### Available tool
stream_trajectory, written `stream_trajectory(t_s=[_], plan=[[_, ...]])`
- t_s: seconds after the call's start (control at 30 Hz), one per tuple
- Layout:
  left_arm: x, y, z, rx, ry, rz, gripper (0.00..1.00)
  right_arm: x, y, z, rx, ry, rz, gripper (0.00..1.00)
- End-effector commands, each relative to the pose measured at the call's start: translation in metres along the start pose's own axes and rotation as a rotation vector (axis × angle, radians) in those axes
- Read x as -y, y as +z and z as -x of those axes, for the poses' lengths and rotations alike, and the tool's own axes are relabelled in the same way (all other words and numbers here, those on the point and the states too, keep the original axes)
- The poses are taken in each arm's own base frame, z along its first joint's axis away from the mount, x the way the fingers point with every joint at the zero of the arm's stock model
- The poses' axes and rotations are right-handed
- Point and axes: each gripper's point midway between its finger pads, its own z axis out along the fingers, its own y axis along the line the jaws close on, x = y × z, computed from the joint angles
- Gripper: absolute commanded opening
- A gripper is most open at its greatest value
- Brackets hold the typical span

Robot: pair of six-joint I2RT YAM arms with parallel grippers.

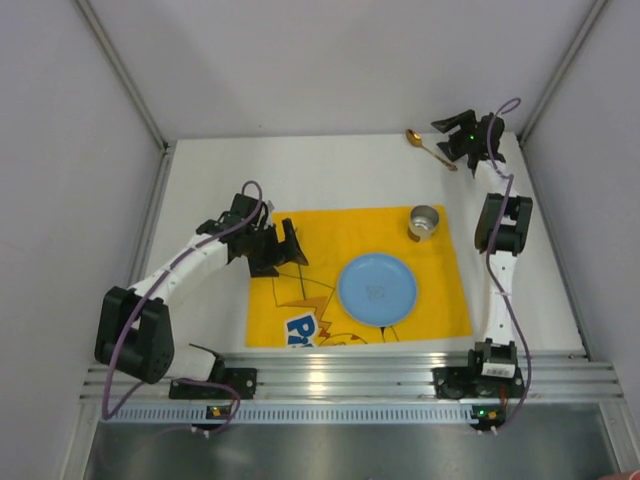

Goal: Set the dinner table for one person

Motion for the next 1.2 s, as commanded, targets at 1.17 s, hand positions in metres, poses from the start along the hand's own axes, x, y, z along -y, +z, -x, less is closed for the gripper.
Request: stream_trajectory(t_s=[1.17], plan=[[0.066,0.063,0.067,-0.037,0.077,-0.205,0.91,-0.072,-0.127,-0.13,-0.44,-0.293,-0.351,0.66]])
